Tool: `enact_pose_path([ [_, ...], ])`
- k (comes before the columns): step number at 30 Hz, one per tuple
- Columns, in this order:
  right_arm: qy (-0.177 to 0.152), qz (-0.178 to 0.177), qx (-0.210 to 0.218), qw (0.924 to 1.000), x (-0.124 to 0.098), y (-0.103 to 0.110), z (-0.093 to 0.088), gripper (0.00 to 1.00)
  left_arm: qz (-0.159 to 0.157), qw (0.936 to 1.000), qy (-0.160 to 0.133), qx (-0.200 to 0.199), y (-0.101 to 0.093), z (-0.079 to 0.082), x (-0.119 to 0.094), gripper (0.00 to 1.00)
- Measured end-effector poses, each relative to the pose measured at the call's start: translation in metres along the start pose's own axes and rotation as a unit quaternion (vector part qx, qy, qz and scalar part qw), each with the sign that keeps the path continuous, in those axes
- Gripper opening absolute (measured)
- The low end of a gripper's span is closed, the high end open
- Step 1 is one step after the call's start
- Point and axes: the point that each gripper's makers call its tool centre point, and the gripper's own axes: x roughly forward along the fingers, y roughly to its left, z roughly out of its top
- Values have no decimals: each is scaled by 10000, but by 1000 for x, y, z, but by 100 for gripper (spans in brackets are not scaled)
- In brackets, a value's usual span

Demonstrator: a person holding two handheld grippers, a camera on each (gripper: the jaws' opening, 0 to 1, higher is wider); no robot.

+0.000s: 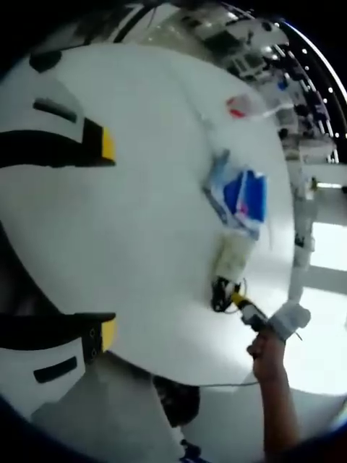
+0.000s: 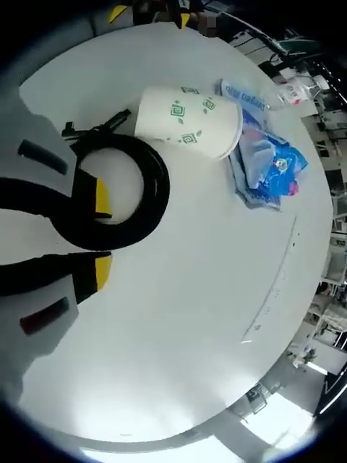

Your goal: Arrange the tabletop items into an orderly group along one side of the table until the central work area is clear of visible clutter.

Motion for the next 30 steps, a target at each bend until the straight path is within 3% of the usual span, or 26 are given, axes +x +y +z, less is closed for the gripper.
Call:
enact_pose_path([
  [1,-4,8,32,10000,-1,-1,-1,21,-2,10000,-7,-11,0,0,0,80],
  [4,-238,543,645,9962,-4,11,-2,29,-11,10000,-8,-36,0,1,1,81],
  [8,-96,357,519,9980,-11,-2,-15,37,-35,10000,3,15,-2,0,1,81],
  [9,-108,390,616,9973,-15,-1,-17,39,-35,10000,-3,29,-2,1,0,82],
  [10,-276,414,1006,9937,-21,0,-15,40,-30,10000,-17,42,-1,2,1,82],
  [14,-270,431,1065,9930,-32,3,-26,42,-7,10000,-77,2,1,5,-1,82],
  [18,-393,487,1322,9892,-41,9,-29,45,-37,9998,-167,-34,-1,9,-2,82],
  [21,-540,671,1705,9816,-52,23,-32,49,-39,9999,-132,87,-2,8,-2,85],
  [26,-656,720,1687,9808,-65,37,-34,52,-33,9994,-149,308,-5,11,-3,86],
  [27,-691,739,1698,9803,-53,30,-29,52,-34,9994,-164,314,-5,12,-3,86],
  [30,-767,728,1755,9788,-50,22,-29,52,-42,9993,-236,292,-5,15,-4,86],
])
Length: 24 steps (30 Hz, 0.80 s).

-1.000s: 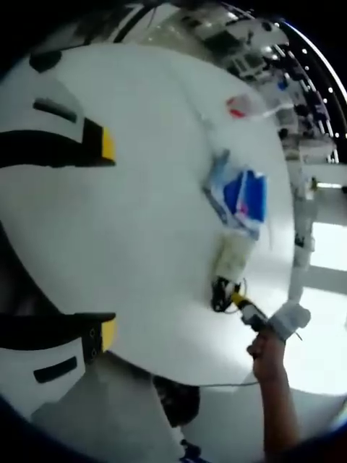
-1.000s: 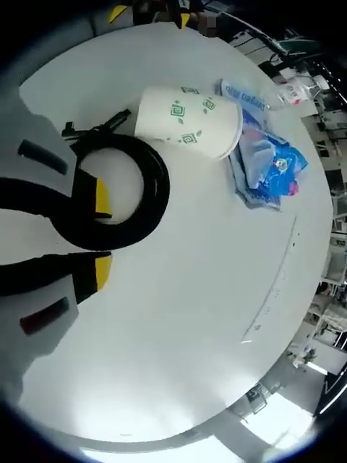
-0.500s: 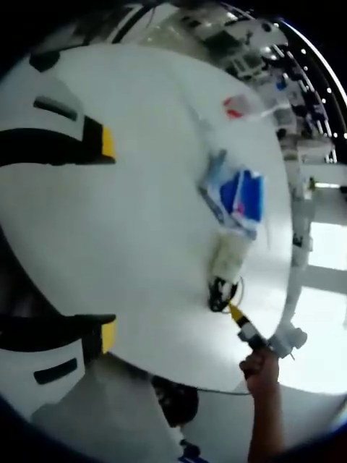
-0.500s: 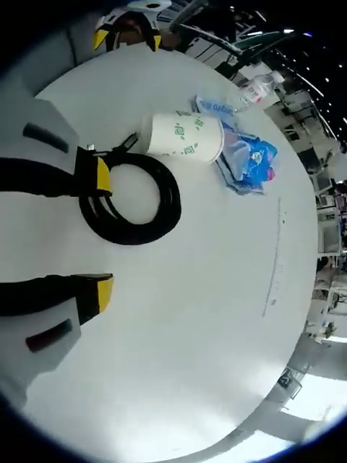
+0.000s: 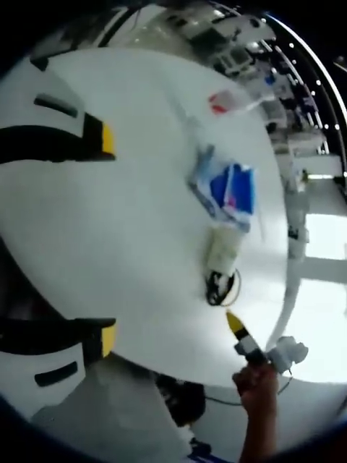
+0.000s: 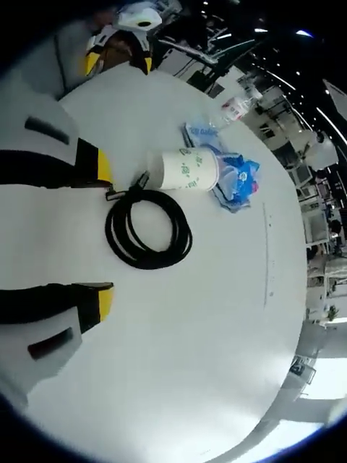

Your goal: Arrange the tabletop items into an orderly group along one side of the table until the central work area is clear of visible clutter.

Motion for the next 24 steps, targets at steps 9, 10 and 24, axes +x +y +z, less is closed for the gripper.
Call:
enact_pose_path([
  [9,-121,36,174,9998,-14,21,-20,52,-42,9999,-140,70,-4,7,-2,87],
  [10,-138,55,164,9998,-14,23,-21,52,-46,9998,-144,89,-5,8,-2,87],
  [24,-547,313,923,9937,-35,79,-51,57,-79,9994,-265,227,-9,15,-3,86],
])
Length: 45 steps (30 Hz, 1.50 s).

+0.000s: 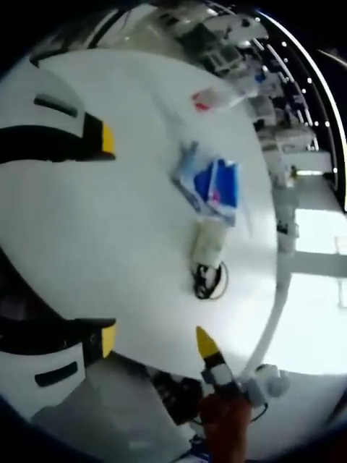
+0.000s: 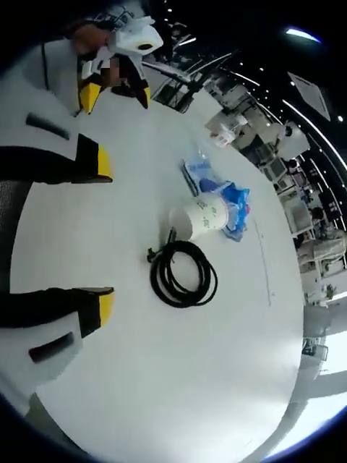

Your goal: Arrange the tabletop items into an orderly group along one side of the table until the central work area is clear of visible clutter.

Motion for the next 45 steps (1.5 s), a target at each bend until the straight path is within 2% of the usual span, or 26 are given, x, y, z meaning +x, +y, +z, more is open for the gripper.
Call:
enact_pose_path([
  [4,-30,-43,136,9999,-8,5,-10,57,-30,10000,-69,28,-2,4,-1,86],
  [8,-145,-124,462,9987,-19,4,-20,57,-1,9999,-114,1,0,5,-1,86],
  [12,-172,-227,542,9981,-26,4,-29,57,-16,9998,-189,-62,-1,9,-3,85],
  [18,-254,-324,679,9968,-32,9,-32,57,-173,9991,-300,-253,-6,14,-2,86],
  [19,-310,-295,725,9965,-33,11,-30,57,-240,9981,-375,-415,-8,17,-3,87],
  [23,-595,-166,940,9937,-35,21,-19,59,-241,9974,-439,-520,-5,19,-5,88],
  [27,-638,-202,914,9936,-39,28,-15,60,-317,9959,-470,-701,-8,20,-7,88],
  [31,-740,-272,863,9931,-47,33,-12,60,-313,9958,-501,-694,-7,22,-7,88],
  [34,-792,-310,904,9923,-52,35,-11,60,-203,9974,-472,-499,-6,22,-6,88],
  [38,-790,-356,952,9917,-53,36,-11,59,-272,9968,-526,-528,-7,26,-6,88],
  [41,-796,-299,938,9920,-52,41,-5,59,-245,9965,-566,-565,-5,28,-9,88],
  [45,-828,-178,780,9933,-48,50,12,59,-222,9963,-541,-633,-3,28,-8,88],
])
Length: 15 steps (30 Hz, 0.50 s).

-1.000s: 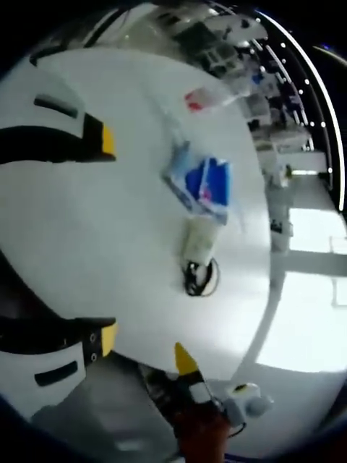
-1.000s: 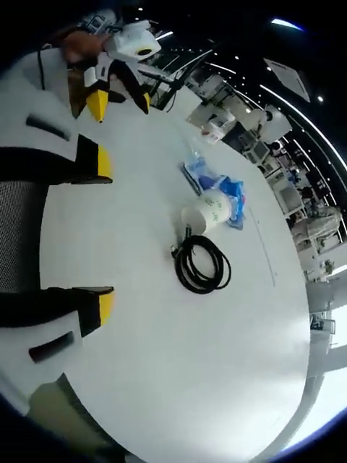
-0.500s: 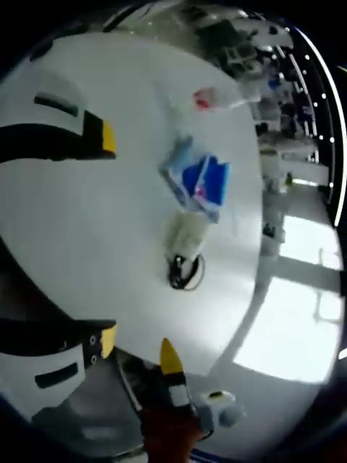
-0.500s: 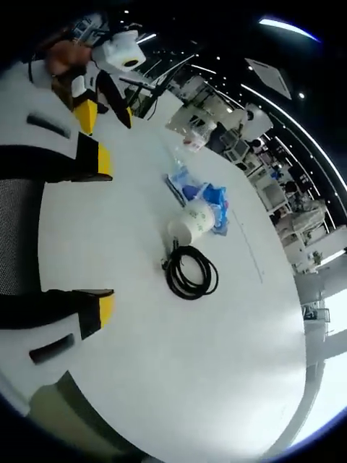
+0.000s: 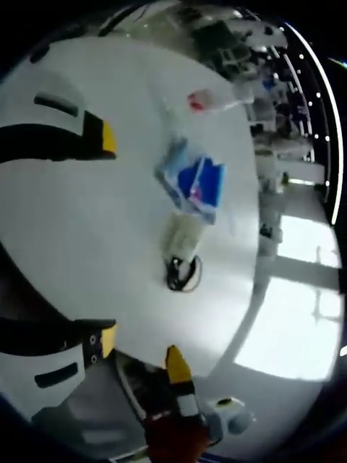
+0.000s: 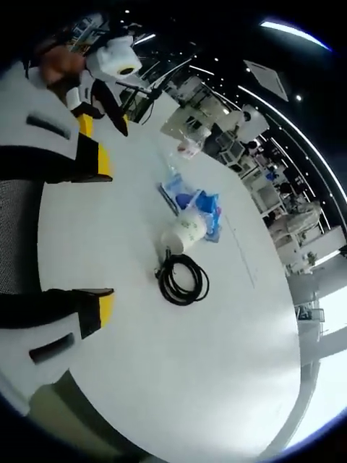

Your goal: Arrange the tabletop items into an orderly group along one side of the table until the central work area is clear of visible clutter.

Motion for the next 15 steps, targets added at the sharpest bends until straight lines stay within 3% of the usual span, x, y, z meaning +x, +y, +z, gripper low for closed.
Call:
enact_pose_path([
  [10,42,285,-270,9992,38,24,46,58,145,9999,14,-36,7,-2,-3,88],
  [15,115,401,-108,9991,64,31,64,57,261,9996,105,-69,14,-8,-4,88],
])
